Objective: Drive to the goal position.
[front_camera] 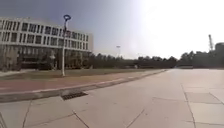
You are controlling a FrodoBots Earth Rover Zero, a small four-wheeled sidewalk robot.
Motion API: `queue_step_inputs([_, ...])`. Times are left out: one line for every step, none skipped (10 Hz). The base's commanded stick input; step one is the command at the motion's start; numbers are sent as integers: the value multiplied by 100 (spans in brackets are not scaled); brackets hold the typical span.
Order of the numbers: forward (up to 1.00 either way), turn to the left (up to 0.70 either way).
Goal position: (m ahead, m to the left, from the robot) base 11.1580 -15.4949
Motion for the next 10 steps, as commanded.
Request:
queue_step_inputs([70, 0])
queue_step_inputs([70, 0])
queue_step_inputs([70, 0])
queue_step_inputs([70, 0])
queue_step_inputs([70, 0])
queue_step_inputs([70, 0])
queue_step_inputs([70, 0])
queue_step_inputs([70, 0])
queue_step_inputs([70, 0])
queue_step_inputs([70, 0])
